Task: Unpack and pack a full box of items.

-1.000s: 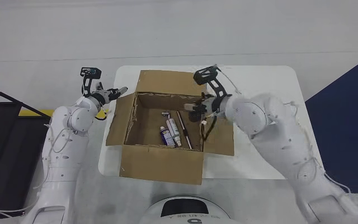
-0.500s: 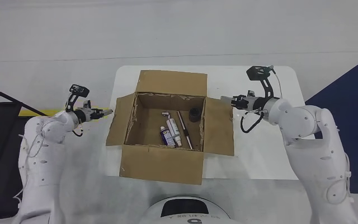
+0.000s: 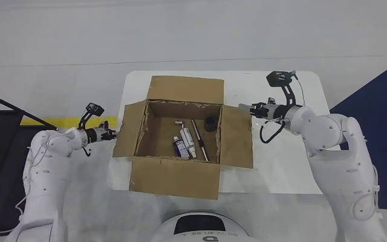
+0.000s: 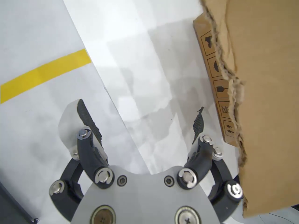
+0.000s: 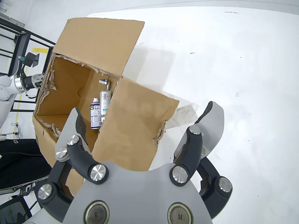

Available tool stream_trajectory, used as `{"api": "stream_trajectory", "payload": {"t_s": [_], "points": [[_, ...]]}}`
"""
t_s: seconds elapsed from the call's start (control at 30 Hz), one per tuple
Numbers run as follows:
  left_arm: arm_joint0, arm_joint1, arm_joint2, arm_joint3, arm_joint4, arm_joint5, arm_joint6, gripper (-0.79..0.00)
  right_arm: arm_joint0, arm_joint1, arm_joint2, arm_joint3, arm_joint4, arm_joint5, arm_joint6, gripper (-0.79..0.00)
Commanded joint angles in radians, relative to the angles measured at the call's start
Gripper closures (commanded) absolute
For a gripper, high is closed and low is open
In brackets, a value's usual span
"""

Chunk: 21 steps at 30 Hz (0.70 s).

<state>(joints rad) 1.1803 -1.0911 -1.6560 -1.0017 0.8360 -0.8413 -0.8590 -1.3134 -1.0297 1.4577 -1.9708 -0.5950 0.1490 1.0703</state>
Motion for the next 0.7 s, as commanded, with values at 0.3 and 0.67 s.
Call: {"api": "stream_trajectory", "payload": {"t_s": [0.3,0.67], "points": [[-0.052,0.021,-0.025,0.086,-0.350,-0.066,-0.032,-0.785,0.000,0.000,0.000,0.000,0.000,0.000,0.000,-0.785],[-0.030,0.098,0.069,-0.100,-0.659,0.013,-0.133,-0.785,0.000,0.000,0.000,0.000,0.000,0.000,0.000,-0.785]]}}
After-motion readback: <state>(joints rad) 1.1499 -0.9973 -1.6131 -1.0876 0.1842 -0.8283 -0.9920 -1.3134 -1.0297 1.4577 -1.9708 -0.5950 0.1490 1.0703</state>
